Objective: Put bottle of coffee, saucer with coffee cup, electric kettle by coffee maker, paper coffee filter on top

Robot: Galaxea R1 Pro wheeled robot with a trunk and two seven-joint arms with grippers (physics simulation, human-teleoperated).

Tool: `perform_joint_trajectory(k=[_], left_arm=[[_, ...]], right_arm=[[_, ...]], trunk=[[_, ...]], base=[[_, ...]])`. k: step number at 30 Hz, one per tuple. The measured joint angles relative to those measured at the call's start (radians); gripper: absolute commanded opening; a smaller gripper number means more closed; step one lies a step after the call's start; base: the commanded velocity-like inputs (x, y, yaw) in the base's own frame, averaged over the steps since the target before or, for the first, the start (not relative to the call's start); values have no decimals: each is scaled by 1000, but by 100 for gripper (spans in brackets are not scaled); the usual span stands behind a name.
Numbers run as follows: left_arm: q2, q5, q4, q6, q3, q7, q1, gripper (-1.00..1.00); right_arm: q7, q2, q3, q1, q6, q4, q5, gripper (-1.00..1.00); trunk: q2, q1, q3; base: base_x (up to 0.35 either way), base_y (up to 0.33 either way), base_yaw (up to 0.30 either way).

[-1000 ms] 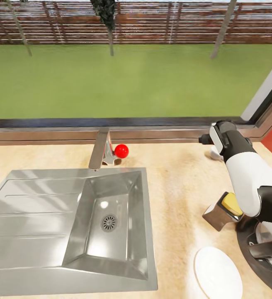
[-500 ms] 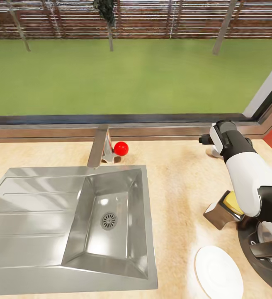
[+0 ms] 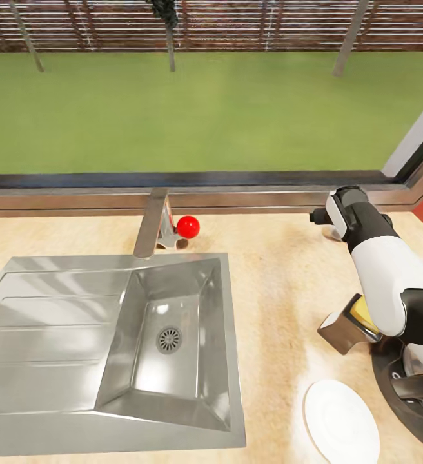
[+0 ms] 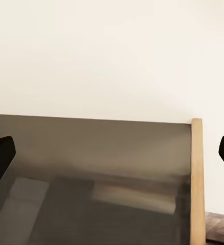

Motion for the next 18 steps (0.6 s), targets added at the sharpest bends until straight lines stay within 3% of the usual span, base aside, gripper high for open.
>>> perform_joint_trajectory(k=[18], left_arm=[[1, 1, 0, 0, 1, 1, 8, 100]], right_arm=[[3, 0, 3, 0, -14, 4, 4, 100]], trunk=[[0, 0, -14]], base=[[5, -8, 0]])
